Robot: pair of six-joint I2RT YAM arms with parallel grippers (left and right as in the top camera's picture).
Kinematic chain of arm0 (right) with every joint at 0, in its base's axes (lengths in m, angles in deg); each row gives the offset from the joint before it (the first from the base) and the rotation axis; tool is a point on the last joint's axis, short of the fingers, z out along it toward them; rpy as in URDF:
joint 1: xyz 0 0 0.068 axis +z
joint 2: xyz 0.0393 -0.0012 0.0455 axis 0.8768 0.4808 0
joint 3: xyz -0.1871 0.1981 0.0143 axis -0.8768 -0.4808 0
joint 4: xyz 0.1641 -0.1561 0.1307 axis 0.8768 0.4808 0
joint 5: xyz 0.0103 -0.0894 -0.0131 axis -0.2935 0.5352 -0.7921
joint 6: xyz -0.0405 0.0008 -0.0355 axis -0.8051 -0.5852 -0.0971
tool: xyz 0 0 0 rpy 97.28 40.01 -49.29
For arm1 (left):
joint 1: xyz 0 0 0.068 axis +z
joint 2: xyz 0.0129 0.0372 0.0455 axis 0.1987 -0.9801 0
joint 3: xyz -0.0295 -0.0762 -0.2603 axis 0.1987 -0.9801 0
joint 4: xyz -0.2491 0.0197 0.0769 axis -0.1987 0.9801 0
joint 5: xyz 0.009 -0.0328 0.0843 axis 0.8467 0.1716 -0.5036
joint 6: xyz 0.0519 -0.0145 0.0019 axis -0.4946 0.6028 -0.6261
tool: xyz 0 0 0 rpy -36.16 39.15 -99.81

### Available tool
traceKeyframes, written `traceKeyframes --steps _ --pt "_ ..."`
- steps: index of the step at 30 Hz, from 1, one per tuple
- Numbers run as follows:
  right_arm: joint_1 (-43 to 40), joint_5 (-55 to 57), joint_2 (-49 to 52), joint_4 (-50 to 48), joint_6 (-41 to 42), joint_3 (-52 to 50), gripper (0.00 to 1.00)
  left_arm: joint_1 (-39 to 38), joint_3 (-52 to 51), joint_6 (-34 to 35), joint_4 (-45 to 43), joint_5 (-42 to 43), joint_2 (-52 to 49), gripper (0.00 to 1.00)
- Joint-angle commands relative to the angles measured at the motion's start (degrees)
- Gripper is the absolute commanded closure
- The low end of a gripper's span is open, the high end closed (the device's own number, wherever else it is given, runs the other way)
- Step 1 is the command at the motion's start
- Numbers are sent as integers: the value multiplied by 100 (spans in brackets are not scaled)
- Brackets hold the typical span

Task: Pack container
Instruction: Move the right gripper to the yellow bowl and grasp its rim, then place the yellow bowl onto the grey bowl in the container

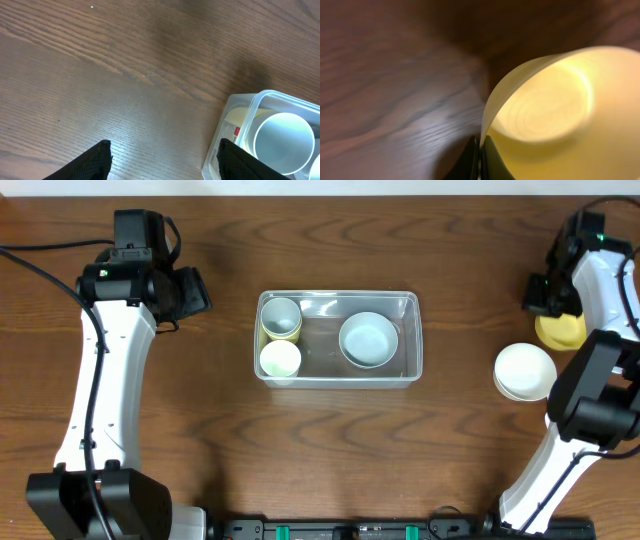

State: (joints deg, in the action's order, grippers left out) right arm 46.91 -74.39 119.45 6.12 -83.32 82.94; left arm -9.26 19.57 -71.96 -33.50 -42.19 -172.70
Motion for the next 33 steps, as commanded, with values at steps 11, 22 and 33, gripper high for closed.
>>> traceKeyframes --steps 11,22,33 --pt "2614 -542 -1746 699 -876 573 99 9 -22 55 20 17 -28 32" --pt "4634 -542 -1202 787 -1003 511 99 9 -22 55 17 17 -28 32" --pt "5084 -542 -240 979 -844 505 99 9 -22 52 20 15 -28 32"
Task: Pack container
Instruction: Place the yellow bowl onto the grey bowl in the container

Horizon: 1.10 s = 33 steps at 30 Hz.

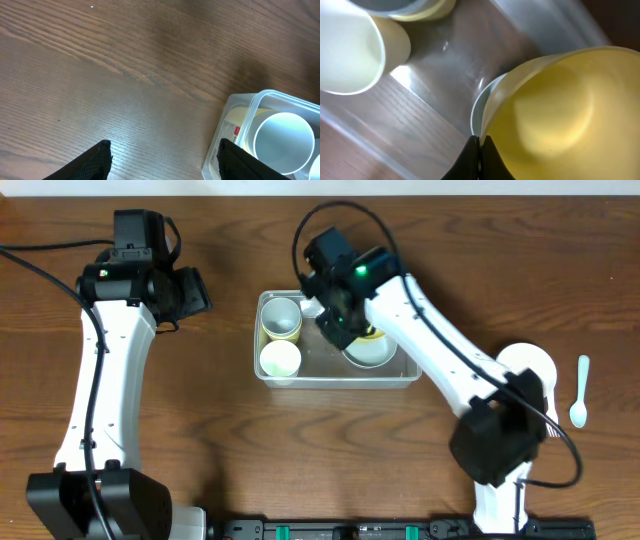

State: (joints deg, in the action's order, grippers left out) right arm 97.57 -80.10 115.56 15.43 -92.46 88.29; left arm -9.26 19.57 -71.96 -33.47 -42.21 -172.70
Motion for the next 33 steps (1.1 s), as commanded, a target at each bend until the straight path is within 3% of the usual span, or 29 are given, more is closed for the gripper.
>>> traceKeyframes --steps 1,6,10,21,30,33 --pt "7 24 201 70 70 -33 99 9 -22 52 17 17 -28 31" --pt "7 26 289 109 66 -35 96 9 -22 52 15 17 -28 31" --pt "7 28 289 109 63 -33 78 9 -22 52 17 17 -28 32" --pt "-286 249 107 68 291 24 82 9 -22 52 17 17 -28 32" --pt "-1768 654 -1357 -81 1722 98 73 9 -22 52 17 17 -28 32" --pt "-2546 608 -1707 129 2564 96 62 9 -22 52 17 17 -28 31"
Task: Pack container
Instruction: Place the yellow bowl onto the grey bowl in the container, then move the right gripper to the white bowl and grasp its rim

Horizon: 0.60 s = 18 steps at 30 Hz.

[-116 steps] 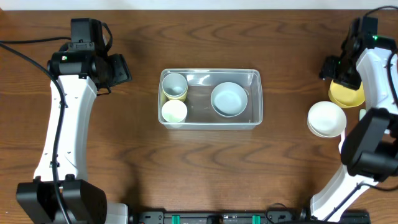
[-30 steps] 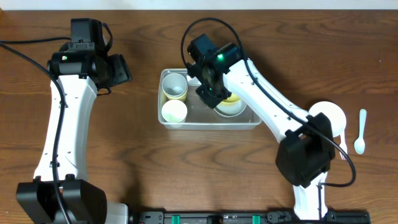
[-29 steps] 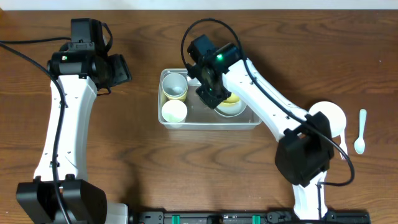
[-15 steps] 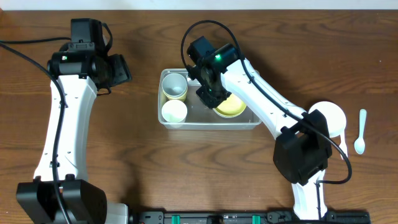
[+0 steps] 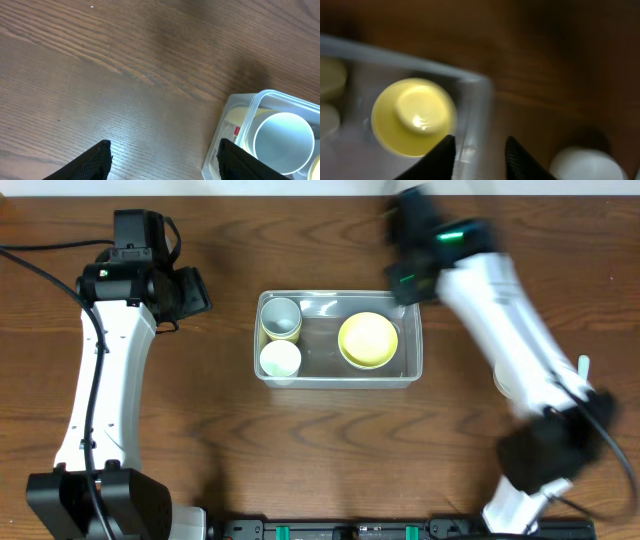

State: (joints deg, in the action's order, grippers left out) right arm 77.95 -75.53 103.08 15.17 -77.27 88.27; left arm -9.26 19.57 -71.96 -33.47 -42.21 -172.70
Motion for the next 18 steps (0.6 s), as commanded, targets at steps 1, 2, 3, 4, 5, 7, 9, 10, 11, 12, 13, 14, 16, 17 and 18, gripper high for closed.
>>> traceKeyframes --steps 1,2,3,4,5,7,9,10,11,12,13,14,16,17,18 --pt "-837 96 -498 286 1303 98 62 9 -22 52 17 17 -28 32" --pt "-1049 0 -505 411 1451 98 62 9 -22 52 15 17 -28 32" --pt "-1252 -109 -498 540 1574 90 62 9 -22 55 17 17 -28 32" --pt "-1451 -203 -466 660 1714 50 61 9 -22 52 15 17 -28 32" --pt "-1602 -273 -448 750 1823 -20 55 9 -22 52 15 17 -28 31" --pt "-1843 -315 -426 831 2035 -299 45 9 -22 52 15 17 -28 32" --pt "-1993 -326 -426 730 2229 -730 32 9 -22 52 17 17 -28 31" --pt "-2046 -326 -426 651 2306 -951 31 9 -22 52 17 17 -28 32" --pt "-2087 -341 -426 533 2350 -1193 30 9 -22 52 17 17 -28 32" --pt "-2124 -376 -426 356 2367 -1493 30 9 -22 52 17 17 -28 31" --pt "-2151 -411 -426 192 2380 -1751 31 9 -22 52 15 17 -28 31" --pt "-2173 -411 -426 46 2422 -1989 32 9 -22 52 17 17 -28 32" --pt "-2232 -409 -426 -240 2522 -2465 34 9 -22 52 17 17 -28 32" --pt "-2256 -409 -426 -363 2542 -2664 34 9 -22 52 17 17 -28 31" --pt "-2280 -415 -426 -483 2562 -2841 34 9 -22 52 17 17 -28 32"
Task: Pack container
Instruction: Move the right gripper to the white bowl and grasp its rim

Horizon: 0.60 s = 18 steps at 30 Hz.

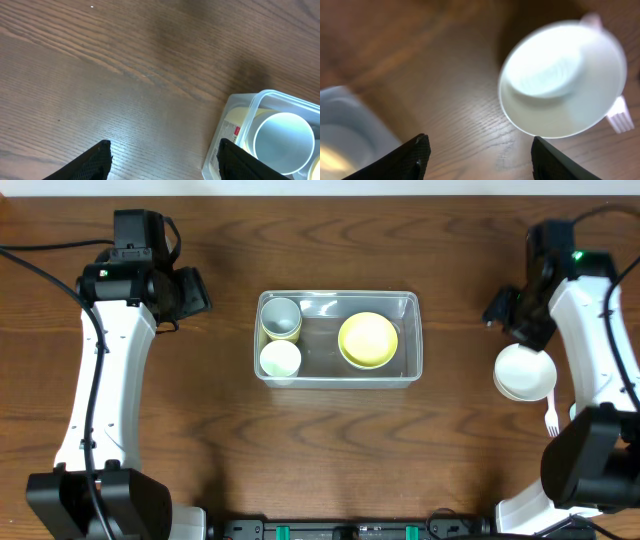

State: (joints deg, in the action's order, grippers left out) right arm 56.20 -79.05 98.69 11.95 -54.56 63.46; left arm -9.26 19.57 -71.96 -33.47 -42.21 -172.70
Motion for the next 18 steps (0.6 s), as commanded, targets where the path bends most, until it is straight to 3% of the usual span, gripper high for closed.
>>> traceKeyframes --steps 1,11,18 --pt "-133 -66 13 -273 291 -538 34 9 -22 52 17 17 -28 32" --pt "-190 -55 15 -1360 260 -1624 35 9 -22 52 22 17 -28 32" --pt "-190 -20 15 -1989 -142 -2044 43 9 -22 52 44 17 -28 32"
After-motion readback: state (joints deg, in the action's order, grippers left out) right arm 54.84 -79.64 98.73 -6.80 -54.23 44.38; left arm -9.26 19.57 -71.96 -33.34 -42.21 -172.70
